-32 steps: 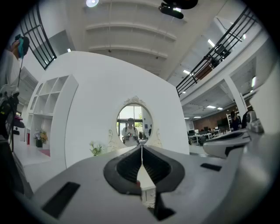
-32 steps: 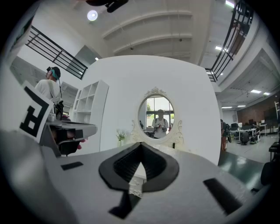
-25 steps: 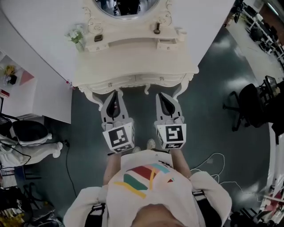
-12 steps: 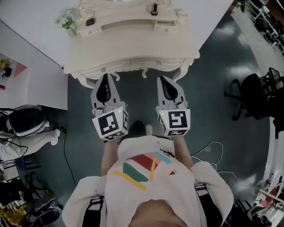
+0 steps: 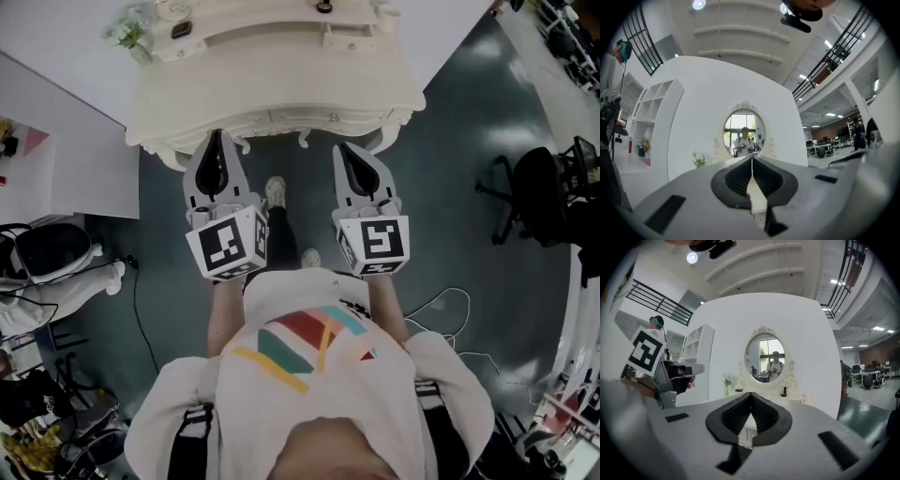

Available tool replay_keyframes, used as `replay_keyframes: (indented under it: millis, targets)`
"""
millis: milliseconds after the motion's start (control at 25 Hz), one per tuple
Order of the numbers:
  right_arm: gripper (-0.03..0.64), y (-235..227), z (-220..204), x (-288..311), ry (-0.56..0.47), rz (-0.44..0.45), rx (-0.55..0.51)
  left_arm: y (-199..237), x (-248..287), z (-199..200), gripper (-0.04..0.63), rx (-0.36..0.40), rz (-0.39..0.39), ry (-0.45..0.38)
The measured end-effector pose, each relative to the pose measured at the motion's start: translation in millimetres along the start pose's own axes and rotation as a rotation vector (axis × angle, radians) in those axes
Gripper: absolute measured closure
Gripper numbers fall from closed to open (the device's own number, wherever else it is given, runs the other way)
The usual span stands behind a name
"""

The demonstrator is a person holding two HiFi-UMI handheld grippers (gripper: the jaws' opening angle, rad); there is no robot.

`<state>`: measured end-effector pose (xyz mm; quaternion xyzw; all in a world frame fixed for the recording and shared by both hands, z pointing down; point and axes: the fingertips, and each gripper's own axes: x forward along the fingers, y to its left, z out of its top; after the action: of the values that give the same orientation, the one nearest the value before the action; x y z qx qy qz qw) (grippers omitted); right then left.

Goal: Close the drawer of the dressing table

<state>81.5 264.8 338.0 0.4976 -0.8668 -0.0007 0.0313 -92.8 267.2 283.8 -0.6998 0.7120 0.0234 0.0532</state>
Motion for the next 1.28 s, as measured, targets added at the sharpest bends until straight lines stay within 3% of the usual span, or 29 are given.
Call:
replay_keyframes:
  millis: [280,560,960,1280]
  targets:
    - [0.617,-21.9,9.7,61.9,-0.018,-0.029,-0.031,14.1,65.2,-9.6,0.588,-0.012,-0.009,-0.013]
    - [0.617,-35.1,24.3,166.3,-0.029,-0.008,-0.047,50.1,161.7,-26.0,0.589,-0.043,0.005,-0.012]
    - [0.617,-51.1,74.1,323.1,-0.059,-0.018,-0.060,98.1,313.3,0.6,0.589,-0.033,-0.042,-0.052]
    - [0.617,-67.0,82.0,390.8,-0.055,-0.039,-0.068,114.8,377.3,-5.7,0.589,-0.062,-0.051,-0.012]
